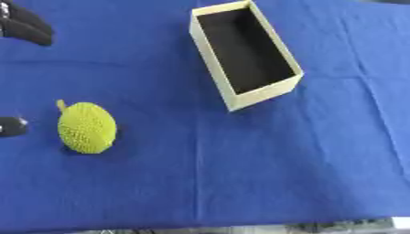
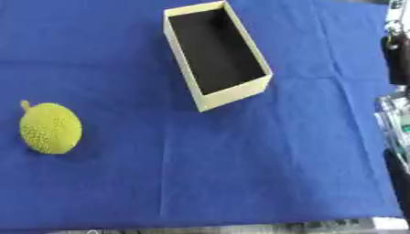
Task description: Pick up objects on the table and place them in the box.
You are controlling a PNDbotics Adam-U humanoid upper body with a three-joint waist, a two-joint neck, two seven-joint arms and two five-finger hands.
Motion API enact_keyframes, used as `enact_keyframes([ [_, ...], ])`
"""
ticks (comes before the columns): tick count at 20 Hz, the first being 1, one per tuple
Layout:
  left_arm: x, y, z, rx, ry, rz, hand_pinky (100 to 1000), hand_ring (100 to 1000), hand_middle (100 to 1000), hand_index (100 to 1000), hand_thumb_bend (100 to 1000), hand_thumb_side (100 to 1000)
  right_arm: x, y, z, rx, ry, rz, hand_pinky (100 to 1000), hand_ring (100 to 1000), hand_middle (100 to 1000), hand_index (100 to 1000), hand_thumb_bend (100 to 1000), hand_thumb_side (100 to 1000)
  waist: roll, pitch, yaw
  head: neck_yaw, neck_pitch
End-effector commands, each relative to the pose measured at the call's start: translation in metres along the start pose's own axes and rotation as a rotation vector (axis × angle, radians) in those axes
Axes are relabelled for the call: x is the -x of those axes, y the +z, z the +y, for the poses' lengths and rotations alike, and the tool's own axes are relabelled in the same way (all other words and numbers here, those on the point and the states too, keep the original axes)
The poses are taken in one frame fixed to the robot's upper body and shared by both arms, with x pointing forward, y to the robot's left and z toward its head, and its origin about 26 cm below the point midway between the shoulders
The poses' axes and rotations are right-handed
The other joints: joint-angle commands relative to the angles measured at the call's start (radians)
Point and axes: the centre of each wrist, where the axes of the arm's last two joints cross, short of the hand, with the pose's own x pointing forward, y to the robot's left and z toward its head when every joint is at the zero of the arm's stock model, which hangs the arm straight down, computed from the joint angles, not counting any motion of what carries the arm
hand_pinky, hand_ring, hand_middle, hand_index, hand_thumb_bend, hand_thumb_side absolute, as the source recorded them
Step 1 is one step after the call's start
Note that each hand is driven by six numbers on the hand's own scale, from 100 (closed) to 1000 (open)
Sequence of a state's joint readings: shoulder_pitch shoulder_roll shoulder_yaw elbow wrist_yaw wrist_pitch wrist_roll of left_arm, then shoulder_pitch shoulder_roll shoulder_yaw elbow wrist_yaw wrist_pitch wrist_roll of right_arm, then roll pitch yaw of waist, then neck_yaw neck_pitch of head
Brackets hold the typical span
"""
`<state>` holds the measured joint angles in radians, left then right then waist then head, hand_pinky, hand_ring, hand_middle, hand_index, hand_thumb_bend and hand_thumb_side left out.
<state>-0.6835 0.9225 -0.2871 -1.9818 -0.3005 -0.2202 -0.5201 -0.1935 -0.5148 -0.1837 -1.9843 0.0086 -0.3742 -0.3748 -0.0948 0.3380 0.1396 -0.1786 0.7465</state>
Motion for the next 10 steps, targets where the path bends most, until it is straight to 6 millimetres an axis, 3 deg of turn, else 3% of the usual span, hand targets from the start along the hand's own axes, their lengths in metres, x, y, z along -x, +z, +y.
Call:
enact_keyframes([
  [1,-0.006,-0.012,0.003,0.039,-0.007,0.003,797,860,813,873,629,100,-0.006,-0.009,-0.005,-0.020,0.012,-0.035,826,837,662,820,100,580,0.005,-0.025,0.004,-0.008,-0.005],
  [7,-0.010,-0.028,-0.001,0.099,0.036,-0.012,803,867,820,871,623,100,-0.006,-0.009,-0.004,-0.021,0.011,-0.035,826,836,662,820,100,580,0.004,-0.026,0.011,-0.013,-0.010],
  [10,-0.007,-0.030,-0.010,0.168,0.060,0.002,859,922,858,857,679,100,-0.006,-0.009,-0.004,-0.020,0.010,-0.035,826,836,661,820,100,580,0.003,-0.024,0.012,-0.019,-0.010],
])
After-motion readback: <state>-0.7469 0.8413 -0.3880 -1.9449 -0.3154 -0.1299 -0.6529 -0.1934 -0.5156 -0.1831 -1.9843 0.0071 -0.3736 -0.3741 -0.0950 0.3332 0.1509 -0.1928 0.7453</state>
